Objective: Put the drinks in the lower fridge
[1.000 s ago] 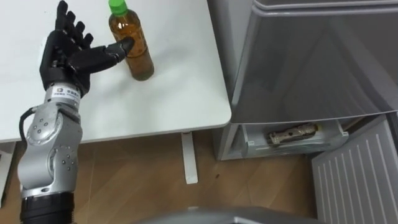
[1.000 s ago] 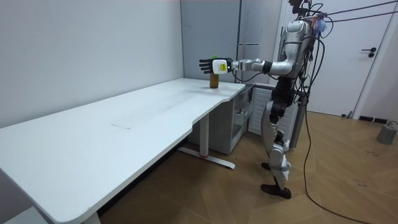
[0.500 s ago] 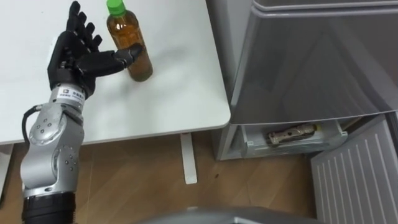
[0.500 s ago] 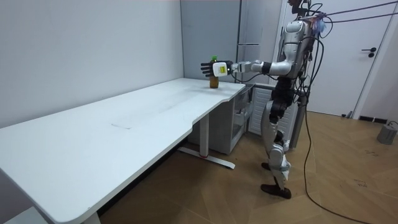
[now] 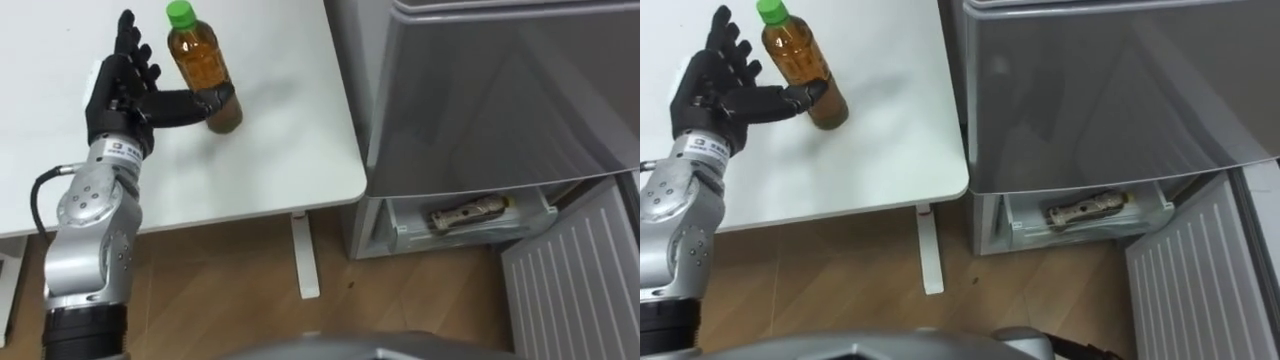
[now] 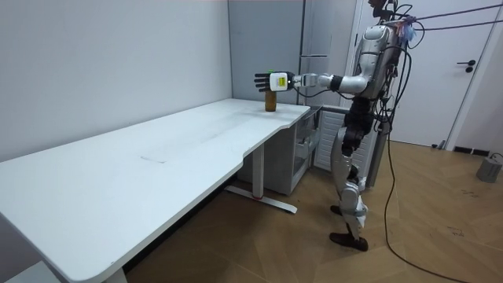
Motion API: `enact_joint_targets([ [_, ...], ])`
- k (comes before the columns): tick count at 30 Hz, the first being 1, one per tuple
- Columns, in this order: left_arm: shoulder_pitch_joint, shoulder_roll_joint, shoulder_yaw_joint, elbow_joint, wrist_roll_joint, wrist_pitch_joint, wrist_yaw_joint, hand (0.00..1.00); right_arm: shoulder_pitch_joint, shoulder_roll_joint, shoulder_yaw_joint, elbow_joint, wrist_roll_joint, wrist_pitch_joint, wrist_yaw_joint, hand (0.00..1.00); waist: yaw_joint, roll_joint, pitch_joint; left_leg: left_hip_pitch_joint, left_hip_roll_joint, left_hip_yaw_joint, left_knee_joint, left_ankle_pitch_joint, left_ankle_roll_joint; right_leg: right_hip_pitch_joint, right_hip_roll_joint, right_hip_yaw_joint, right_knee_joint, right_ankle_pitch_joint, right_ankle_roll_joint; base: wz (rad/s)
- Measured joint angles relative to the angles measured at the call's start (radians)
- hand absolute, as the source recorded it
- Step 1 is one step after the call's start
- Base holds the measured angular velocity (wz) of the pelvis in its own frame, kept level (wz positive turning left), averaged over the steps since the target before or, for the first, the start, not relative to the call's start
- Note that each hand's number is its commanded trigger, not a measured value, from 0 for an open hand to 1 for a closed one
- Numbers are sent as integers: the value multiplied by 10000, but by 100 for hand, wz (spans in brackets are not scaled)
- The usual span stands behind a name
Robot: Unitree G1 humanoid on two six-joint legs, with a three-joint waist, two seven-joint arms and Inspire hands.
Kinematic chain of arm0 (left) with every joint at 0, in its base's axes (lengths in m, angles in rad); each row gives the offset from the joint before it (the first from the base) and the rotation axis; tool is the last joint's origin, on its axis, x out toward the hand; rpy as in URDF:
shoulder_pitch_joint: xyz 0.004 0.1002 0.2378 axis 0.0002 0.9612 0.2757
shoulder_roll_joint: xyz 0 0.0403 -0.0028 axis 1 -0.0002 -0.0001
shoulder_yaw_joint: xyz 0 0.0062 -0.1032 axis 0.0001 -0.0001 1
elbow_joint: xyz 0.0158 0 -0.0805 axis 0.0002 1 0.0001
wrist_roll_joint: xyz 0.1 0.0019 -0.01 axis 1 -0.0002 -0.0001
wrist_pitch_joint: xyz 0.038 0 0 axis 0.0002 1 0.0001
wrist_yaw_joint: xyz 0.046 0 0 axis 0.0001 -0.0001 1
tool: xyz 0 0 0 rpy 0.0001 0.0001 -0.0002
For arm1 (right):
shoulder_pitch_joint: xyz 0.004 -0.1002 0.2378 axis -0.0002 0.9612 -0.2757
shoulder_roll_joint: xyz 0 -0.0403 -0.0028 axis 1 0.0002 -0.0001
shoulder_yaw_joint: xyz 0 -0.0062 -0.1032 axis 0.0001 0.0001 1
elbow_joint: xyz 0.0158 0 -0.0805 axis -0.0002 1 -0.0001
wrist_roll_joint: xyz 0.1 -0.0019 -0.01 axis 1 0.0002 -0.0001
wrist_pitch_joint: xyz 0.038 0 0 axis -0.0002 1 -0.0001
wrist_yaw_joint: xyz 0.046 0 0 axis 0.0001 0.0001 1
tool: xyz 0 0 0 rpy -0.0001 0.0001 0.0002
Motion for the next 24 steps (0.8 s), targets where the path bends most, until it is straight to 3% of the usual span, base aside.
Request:
enact_joint_targets([
  [6, -355, 2, -107, 2, 282, 0, 163, 0, -36, -3, -73, 119, -10, -5, 104, 0, -228, -13, 45, -18, -3, -4, 1, 1, -1, -3, -9, -2, -35, -1, 0, 0],
  [15, -405, 1, -181, 62, 231, 3, 113, 0, -8, -7, -162, 142, 1, 17, 169, 0, -338, -47, 127, -33, -4, 25, -2, 4, -1, -11, -7, 11, -184, -4, 0, 0],
  [24, -919, 1, -167, 867, -172, 7, 240, 0, -45, 2, -165, 437, -4, 85, 195, 0, -291, -125, 134, 18, 2, 234, -5, 5, -1, -32, 19, 265, -148, -1, 1, -7],
])
